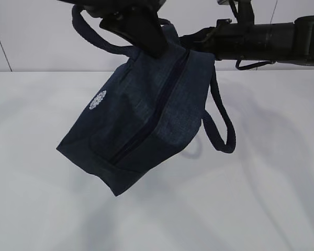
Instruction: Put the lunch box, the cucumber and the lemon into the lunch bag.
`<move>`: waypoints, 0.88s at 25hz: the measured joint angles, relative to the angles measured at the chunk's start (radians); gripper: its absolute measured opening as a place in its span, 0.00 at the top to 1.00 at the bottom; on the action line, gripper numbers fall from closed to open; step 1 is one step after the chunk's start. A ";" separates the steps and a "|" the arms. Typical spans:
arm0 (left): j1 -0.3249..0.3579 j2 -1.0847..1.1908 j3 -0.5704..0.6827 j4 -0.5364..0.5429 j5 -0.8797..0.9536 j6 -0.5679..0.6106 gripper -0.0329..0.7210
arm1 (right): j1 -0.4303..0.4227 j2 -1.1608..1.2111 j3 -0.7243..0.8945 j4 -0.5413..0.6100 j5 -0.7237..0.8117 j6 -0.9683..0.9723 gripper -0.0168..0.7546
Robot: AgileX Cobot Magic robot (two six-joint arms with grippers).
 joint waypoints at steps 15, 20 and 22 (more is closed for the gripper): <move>0.000 -0.062 0.010 0.014 0.014 -0.010 0.96 | 0.002 0.072 -0.010 0.007 0.151 0.031 0.98; 0.000 -0.065 0.012 0.035 0.017 -0.016 0.96 | 0.004 0.105 -0.014 0.007 0.173 0.043 0.98; 0.000 -0.070 0.016 0.039 0.019 -0.018 0.96 | 0.004 0.119 -0.016 0.010 0.197 0.053 0.98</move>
